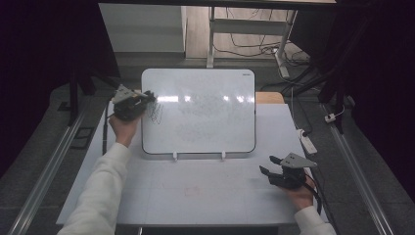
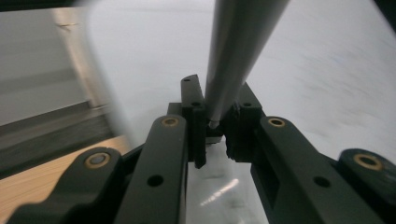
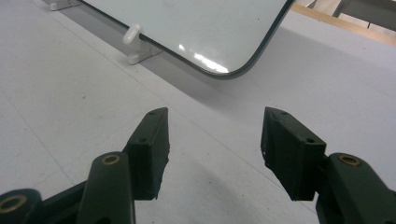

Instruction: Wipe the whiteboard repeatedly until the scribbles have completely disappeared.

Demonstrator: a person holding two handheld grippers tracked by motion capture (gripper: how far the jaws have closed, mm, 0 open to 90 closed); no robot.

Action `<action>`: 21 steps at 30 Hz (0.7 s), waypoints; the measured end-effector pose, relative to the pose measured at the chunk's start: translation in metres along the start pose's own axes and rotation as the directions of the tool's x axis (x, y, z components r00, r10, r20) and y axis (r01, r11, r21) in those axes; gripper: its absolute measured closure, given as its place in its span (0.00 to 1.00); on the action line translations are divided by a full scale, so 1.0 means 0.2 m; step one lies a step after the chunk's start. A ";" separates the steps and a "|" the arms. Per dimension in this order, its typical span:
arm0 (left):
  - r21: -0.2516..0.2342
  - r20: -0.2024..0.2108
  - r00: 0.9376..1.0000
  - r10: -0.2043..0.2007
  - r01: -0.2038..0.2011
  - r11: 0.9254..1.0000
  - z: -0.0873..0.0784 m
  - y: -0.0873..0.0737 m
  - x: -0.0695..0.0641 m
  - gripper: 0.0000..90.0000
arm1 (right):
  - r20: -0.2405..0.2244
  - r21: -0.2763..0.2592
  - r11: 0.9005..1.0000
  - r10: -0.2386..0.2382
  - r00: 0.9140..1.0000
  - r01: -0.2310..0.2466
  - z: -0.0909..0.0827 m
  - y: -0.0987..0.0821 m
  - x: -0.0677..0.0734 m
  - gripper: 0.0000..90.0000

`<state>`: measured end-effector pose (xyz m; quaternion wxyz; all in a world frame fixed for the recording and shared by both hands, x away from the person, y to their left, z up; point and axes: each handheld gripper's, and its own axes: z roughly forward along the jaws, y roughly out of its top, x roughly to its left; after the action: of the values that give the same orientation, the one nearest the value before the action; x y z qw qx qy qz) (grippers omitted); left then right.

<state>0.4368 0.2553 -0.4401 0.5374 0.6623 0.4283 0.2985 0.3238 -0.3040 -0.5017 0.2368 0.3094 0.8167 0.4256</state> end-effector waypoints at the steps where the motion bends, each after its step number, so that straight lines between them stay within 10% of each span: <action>1: -0.007 -0.009 1.000 -0.020 0.020 1.000 -0.02 0.00 0.03 0.87 | 0.000 -0.002 1.000 0.000 1.000 0.000 0.00 0.00 0.00 0.46; 12: 0.021 0.119 0.992 0.029 -0.032 0.999 0.08 -0.08 -0.20 0.87 | -0.005 0.004 1.000 -0.005 1.000 0.005 0.01 0.00 0.01 0.46; 21: -0.001 0.020 1.000 -0.012 0.012 1.000 0.00 -0.04 -0.04 0.87 | -0.004 -0.001 1.000 -0.004 1.000 0.004 0.01 0.00 0.00 0.46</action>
<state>0.4311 0.2485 -0.4473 0.5436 0.6625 0.4267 0.2891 0.3241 -0.3028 -0.5019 0.2361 0.3067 0.8178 0.4259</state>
